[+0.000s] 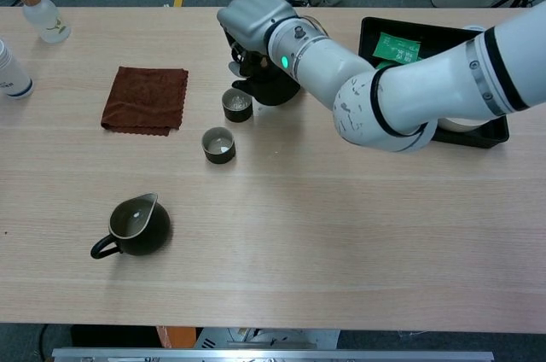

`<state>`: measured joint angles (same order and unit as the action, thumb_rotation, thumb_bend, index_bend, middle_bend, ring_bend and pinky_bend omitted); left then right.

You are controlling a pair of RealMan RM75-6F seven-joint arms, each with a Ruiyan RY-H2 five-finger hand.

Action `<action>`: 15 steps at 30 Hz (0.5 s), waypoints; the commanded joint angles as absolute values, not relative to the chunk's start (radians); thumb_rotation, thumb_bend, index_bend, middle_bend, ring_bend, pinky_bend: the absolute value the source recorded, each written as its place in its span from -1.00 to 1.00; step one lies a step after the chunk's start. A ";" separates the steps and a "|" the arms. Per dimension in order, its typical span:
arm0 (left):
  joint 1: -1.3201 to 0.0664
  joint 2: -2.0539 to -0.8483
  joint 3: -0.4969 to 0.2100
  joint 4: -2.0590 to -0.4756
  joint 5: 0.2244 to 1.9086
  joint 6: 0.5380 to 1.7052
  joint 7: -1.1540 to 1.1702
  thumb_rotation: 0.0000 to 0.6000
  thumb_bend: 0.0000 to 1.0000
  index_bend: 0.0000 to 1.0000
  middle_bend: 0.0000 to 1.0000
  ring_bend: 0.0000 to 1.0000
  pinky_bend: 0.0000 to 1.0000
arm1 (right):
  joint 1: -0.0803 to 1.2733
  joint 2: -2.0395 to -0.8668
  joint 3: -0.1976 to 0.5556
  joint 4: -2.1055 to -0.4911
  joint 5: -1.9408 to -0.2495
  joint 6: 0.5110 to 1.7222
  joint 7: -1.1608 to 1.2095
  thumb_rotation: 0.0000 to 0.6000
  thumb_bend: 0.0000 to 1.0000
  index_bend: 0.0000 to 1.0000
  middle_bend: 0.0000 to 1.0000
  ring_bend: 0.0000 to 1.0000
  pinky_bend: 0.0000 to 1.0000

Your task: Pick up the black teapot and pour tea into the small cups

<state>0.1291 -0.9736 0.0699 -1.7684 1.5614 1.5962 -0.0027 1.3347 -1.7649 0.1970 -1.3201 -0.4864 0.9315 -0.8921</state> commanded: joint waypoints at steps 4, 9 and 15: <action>0.130 -0.972 0.071 -1.769 1.563 1.598 -0.007 0.93 -0.41 -0.68 -0.78 -0.77 -0.74 | 1.267 -1.739 0.245 -1.357 -0.549 0.903 -0.736 0.60 -0.27 0.74 0.68 0.67 -0.76; 0.129 -0.972 0.071 -1.766 1.559 1.593 -0.010 0.94 -0.41 -0.68 -0.78 -0.77 -0.74 | 1.228 -1.666 0.264 -1.440 -0.565 0.896 -0.674 0.60 -0.27 0.74 0.68 0.67 -0.76; 0.129 -0.972 0.070 -1.760 1.557 1.592 -0.017 0.93 -0.41 -0.68 -0.78 -0.77 -0.74 | 1.170 -1.563 0.260 -1.571 -0.588 0.876 -0.596 0.60 -0.28 0.74 0.65 0.65 -0.76</action>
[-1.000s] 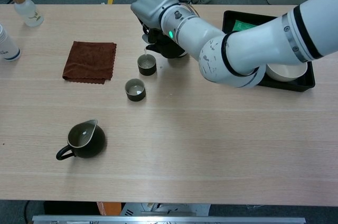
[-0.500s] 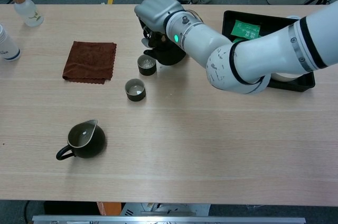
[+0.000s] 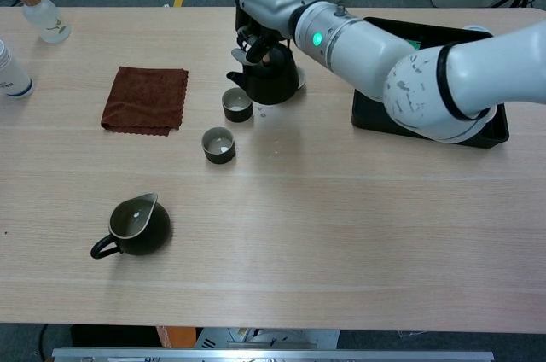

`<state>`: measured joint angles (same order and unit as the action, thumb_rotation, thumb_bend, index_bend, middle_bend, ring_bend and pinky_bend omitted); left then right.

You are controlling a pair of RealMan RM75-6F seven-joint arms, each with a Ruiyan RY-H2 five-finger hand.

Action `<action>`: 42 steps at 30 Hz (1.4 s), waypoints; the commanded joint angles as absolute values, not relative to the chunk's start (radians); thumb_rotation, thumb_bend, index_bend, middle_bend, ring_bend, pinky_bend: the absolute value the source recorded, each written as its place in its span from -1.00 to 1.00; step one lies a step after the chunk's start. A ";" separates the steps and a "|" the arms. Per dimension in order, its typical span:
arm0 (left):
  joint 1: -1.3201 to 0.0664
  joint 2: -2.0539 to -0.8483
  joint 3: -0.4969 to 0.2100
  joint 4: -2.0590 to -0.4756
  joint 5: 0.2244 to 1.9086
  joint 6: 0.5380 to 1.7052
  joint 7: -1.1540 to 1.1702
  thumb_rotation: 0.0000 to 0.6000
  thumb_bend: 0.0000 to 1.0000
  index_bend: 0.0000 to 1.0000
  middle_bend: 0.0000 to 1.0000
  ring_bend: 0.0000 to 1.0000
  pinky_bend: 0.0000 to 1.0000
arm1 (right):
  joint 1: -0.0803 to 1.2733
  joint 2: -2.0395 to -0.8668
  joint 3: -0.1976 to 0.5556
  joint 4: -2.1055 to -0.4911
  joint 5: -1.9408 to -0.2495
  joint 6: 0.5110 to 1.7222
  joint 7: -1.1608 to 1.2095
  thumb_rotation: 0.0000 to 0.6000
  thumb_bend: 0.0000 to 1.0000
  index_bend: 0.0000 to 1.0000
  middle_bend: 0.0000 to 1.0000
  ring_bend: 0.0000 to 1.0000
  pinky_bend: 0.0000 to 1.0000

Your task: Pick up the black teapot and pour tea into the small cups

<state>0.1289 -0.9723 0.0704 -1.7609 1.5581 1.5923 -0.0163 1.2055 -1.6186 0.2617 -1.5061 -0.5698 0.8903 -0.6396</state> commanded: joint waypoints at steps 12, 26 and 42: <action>0.124 -0.976 0.071 -1.755 1.562 1.585 -0.024 0.93 -0.41 -0.68 -0.78 -0.77 -0.74 | 1.045 -1.419 0.160 -1.733 -0.721 0.856 -0.471 0.60 -0.28 0.67 0.60 0.59 -0.76; 0.119 -0.986 0.071 -1.740 1.555 1.571 -0.038 0.93 -0.41 -0.68 -0.78 -0.77 -0.74 | 0.942 -1.425 0.062 -1.711 -0.868 0.866 -0.387 0.60 -0.28 0.65 0.57 0.54 -0.76; 0.119 -0.992 0.075 -1.732 1.553 1.566 -0.046 0.93 -0.41 -0.68 -0.78 -0.77 -0.74 | 0.893 -1.505 0.023 -1.627 -0.948 0.874 -0.395 0.60 -0.28 0.58 0.54 0.47 -0.76</action>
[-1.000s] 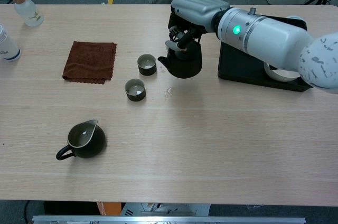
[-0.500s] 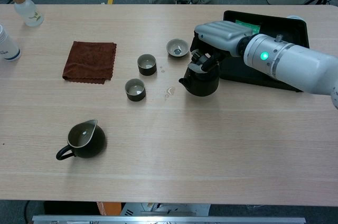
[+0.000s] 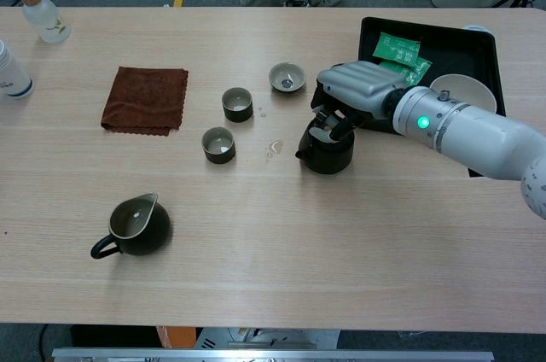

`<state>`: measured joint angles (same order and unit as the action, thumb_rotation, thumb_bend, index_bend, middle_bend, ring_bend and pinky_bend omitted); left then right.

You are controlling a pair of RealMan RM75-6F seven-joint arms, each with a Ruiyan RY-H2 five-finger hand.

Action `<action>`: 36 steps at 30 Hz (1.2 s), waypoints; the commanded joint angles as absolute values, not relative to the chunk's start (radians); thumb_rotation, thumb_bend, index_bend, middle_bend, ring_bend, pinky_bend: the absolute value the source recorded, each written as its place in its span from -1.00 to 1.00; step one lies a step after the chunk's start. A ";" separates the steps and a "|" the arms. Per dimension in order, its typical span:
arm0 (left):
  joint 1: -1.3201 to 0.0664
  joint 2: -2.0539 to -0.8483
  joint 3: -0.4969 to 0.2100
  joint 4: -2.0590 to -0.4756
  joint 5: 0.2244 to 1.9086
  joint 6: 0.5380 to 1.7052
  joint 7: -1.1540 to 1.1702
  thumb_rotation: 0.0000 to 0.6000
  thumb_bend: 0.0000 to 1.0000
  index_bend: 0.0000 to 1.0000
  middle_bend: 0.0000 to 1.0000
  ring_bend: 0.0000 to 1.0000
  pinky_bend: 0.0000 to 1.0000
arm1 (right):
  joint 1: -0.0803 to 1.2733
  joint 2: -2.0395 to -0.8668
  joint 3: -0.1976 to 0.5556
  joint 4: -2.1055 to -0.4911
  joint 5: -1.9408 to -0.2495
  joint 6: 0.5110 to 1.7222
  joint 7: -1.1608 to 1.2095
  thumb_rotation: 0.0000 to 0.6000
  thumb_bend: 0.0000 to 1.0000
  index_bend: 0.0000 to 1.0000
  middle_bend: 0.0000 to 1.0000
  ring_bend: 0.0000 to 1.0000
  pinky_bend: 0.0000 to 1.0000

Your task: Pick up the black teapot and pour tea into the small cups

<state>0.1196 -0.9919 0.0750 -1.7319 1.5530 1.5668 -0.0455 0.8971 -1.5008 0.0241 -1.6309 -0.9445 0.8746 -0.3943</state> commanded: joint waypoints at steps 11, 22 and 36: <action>0.118 -0.994 0.077 -1.733 1.556 1.564 -0.046 0.93 -0.41 -0.68 -0.78 -0.77 -0.74 | 0.876 -1.534 0.014 -1.599 -0.962 0.862 -0.413 0.60 -0.28 0.58 0.52 0.44 -0.76; 0.114 -0.993 0.075 -1.738 1.554 1.561 -0.037 0.94 -0.41 -0.68 -0.78 -0.77 -0.74 | 0.870 -1.525 0.016 -1.604 -0.970 0.854 -0.438 0.60 -0.31 0.25 0.26 0.07 -0.83; 0.109 -0.987 0.069 -1.739 1.553 1.562 -0.041 0.93 -0.41 -0.68 -0.78 -0.77 -0.74 | 0.835 -1.452 0.045 -1.698 -1.029 0.909 -0.406 0.60 -0.36 -0.52 -0.52 -0.68 -0.93</action>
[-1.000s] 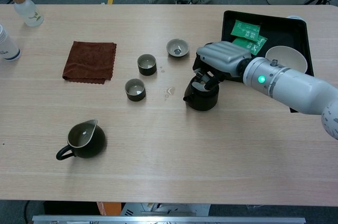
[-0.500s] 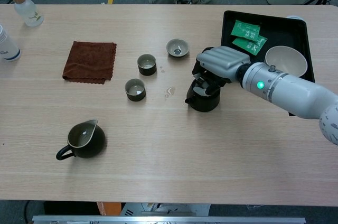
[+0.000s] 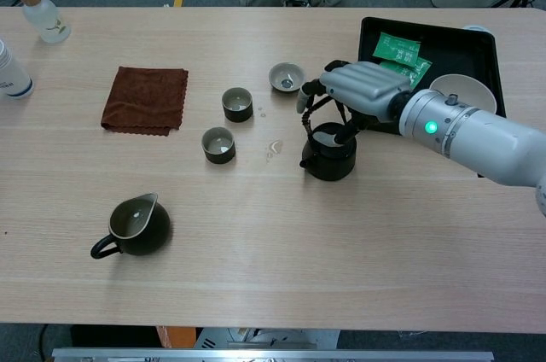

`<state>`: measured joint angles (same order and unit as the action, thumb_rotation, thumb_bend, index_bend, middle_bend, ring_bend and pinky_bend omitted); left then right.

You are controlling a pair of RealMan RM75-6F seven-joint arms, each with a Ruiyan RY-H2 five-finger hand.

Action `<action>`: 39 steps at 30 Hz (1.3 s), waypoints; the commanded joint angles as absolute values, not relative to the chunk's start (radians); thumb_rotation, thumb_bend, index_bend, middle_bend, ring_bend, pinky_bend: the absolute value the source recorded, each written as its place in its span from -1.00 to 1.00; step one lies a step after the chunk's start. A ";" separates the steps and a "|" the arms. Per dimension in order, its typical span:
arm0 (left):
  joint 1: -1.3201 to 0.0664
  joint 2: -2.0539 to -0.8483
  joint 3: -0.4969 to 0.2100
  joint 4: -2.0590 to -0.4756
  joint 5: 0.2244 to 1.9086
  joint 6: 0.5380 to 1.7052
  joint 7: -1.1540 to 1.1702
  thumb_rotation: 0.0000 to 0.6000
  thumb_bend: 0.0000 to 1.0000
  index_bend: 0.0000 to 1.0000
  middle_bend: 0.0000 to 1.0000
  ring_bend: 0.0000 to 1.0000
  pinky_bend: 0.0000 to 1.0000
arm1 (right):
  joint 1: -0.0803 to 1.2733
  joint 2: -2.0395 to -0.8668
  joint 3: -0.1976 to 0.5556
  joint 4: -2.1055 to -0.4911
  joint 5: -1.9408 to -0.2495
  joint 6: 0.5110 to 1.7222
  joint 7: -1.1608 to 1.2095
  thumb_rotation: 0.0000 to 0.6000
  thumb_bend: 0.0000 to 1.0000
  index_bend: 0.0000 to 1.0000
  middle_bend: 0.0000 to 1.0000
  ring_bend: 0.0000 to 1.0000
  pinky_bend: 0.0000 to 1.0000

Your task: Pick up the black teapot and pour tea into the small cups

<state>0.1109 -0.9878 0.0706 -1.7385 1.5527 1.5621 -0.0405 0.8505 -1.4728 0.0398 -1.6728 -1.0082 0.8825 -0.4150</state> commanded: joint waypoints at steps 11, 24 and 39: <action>0.083 -1.001 0.052 -1.721 1.570 1.556 -0.028 0.93 -0.41 -0.68 -0.78 -0.77 -0.74 | 0.647 -1.300 0.017 -1.856 -1.159 1.183 -0.347 0.66 -0.35 -0.52 -0.52 -0.69 -0.93; 0.067 -1.056 0.043 -1.661 1.647 1.601 -0.006 1.00 -0.41 -0.68 -0.77 -0.77 -0.75 | 0.361 -1.208 -0.106 -1.904 -1.324 1.520 -0.399 0.83 -0.35 -0.52 -0.49 -0.69 -0.93; 0.060 -1.093 0.051 -1.631 1.692 1.624 0.006 1.00 -0.41 -0.68 -0.77 -0.77 -0.76 | 0.142 -1.172 -0.133 -1.828 -1.424 1.677 -0.273 0.83 -0.35 -0.52 -0.48 -0.69 -0.93</action>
